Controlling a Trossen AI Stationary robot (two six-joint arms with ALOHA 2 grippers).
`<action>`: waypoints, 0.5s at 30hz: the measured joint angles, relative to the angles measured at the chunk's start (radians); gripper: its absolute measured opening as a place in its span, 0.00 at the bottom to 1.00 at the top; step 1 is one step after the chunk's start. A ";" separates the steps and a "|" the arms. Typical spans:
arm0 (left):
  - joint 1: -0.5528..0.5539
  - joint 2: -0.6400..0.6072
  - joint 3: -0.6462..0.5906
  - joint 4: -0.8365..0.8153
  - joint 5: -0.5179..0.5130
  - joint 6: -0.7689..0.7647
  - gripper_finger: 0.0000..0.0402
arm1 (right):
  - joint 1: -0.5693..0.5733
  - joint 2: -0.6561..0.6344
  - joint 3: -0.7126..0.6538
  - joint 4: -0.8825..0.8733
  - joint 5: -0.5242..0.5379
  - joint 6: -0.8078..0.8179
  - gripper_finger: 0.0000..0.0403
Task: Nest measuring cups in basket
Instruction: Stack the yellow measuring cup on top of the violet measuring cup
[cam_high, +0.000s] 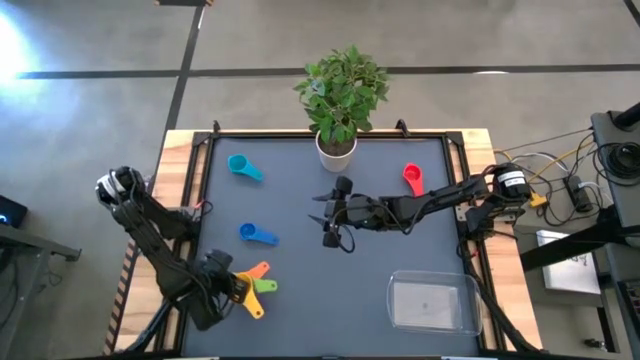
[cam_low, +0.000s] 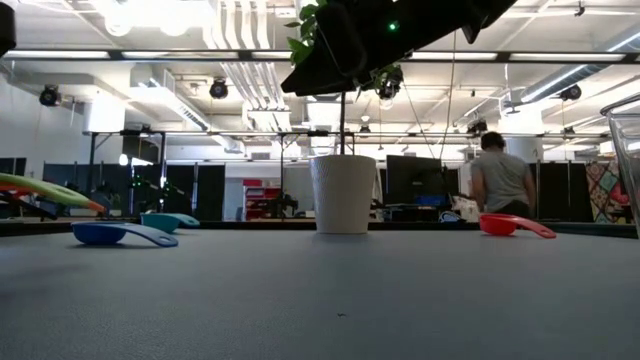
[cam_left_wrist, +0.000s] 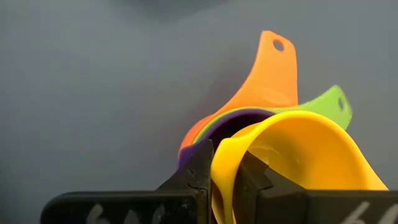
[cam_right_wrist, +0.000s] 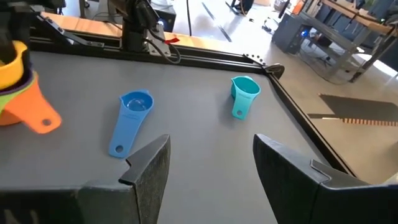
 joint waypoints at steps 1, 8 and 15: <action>0.000 0.007 0.009 -0.018 0.007 0.000 0.03 | 0.000 0.000 0.000 0.000 0.000 0.003 0.54; 0.000 0.043 0.016 -0.029 0.009 0.006 0.04 | 0.000 0.000 0.000 0.003 0.000 0.022 0.54; 0.000 0.042 0.014 -0.018 0.018 0.034 0.17 | 0.000 0.000 0.000 0.007 0.000 0.037 0.54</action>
